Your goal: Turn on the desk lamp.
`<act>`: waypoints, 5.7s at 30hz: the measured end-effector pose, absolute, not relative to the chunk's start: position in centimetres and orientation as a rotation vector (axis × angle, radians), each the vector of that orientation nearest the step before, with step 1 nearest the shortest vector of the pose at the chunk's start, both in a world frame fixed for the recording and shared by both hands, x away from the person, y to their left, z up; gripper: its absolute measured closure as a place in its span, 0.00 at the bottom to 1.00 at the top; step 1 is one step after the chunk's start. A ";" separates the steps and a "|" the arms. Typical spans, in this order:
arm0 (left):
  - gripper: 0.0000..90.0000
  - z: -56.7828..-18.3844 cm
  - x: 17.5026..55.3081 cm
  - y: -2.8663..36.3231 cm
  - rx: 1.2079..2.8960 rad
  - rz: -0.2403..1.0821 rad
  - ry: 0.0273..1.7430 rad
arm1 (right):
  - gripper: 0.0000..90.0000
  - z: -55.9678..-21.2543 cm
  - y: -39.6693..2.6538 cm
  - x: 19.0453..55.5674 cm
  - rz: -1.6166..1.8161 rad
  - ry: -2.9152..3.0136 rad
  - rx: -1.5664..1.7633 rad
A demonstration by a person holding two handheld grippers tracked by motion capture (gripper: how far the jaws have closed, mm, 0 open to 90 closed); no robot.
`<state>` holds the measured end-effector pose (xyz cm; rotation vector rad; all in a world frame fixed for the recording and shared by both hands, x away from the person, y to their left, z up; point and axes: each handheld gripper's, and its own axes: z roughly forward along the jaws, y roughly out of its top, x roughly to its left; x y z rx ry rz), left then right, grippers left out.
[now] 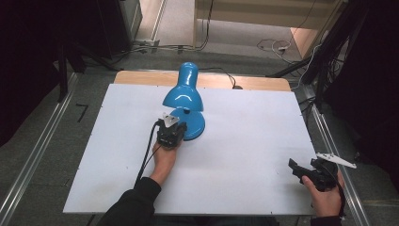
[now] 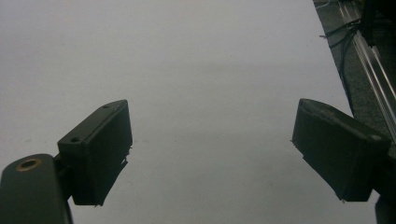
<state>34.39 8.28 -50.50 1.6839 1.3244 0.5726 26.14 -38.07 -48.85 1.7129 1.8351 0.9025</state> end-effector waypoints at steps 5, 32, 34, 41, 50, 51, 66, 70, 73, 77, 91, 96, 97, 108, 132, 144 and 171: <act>1.00 -50.5 34.4 8.3 1.689 0.577 1.322 | 0.12 -48.8 -38.1 26.1 0.903 1.835 1.713; 1.00 -50.6 33.9 7.8 1.728 0.606 1.308 | 0.12 -48.8 -38.2 26.1 0.905 1.829 1.719; 1.00 -50.6 33.8 7.6 1.738 0.619 1.307 | 0.12 -48.8 -38.2 26.1 0.905 1.830 1.719; 1.00 -50.6 33.9 7.8 1.719 0.590 1.313 | 0.12 -48.8 -38.2 26.1 0.906 1.831 1.719; 1.00 -50.5 33.6 8.3 1.699 0.562 1.325 | 0.12 -48.7 -38.2 26.0 0.917 1.826 1.724; 1.00 -50.5 33.6 8.3 1.702 0.560 1.324 | 0.12 -48.7 -38.2 26.0 0.917 1.824 1.724; 0.98 -49.3 32.7 9.5 1.654 0.564 1.313 | 0.12 -48.7 -38.2 25.9 0.916 1.827 1.723; 0.96 -49.1 32.6 9.6 1.650 0.564 1.315 | 0.12 -48.7 -38.3 25.9 0.916 1.825 1.724; 0.94 -48.9 32.5 9.8 1.645 0.572 1.317 | 0.12 -48.7 -38.3 25.9 0.916 1.828 1.723; 0.81 -48.8 32.3 9.9 1.650 0.586 1.317 | 0.12 -48.7 -38.3 25.9 0.913 1.828 1.720; 0.38 -47.7 31.5 10.6 1.663 0.584 1.303 | 0.12 -48.6 -38.3 25.7 0.913 1.822 1.724; 0.30 -47.5 31.2 10.9 1.671 0.559 1.276 | 0.12 -48.6 -38.3 25.7 0.911 1.822 1.725; 0.27 -47.4 31.1 10.9 1.670 0.562 1.265 | 0.12 -48.6 -38.3 25.7 0.914 1.820 1.725; 0.27 -47.3 30.5 11.3 1.649 0.568 1.269 | 0.12 -48.6 -38.4 25.7 0.916 1.821 1.721; 0.18 -47.2 28.7 13.8 1.644 0.626 1.322 | 0.12 -48.5 -38.3 25.6 0.915 1.819 1.728; 0.17 -47.2 27.7 14.9 1.634 0.634 1.337 | 0.12 -48.6 -38.3 25.6 0.916 1.822 1.728; 0.17 -46.9 25.4 17.0 1.622 0.693 1.356 | 0.12 -48.6 -38.4 25.6 0.909 1.812 1.734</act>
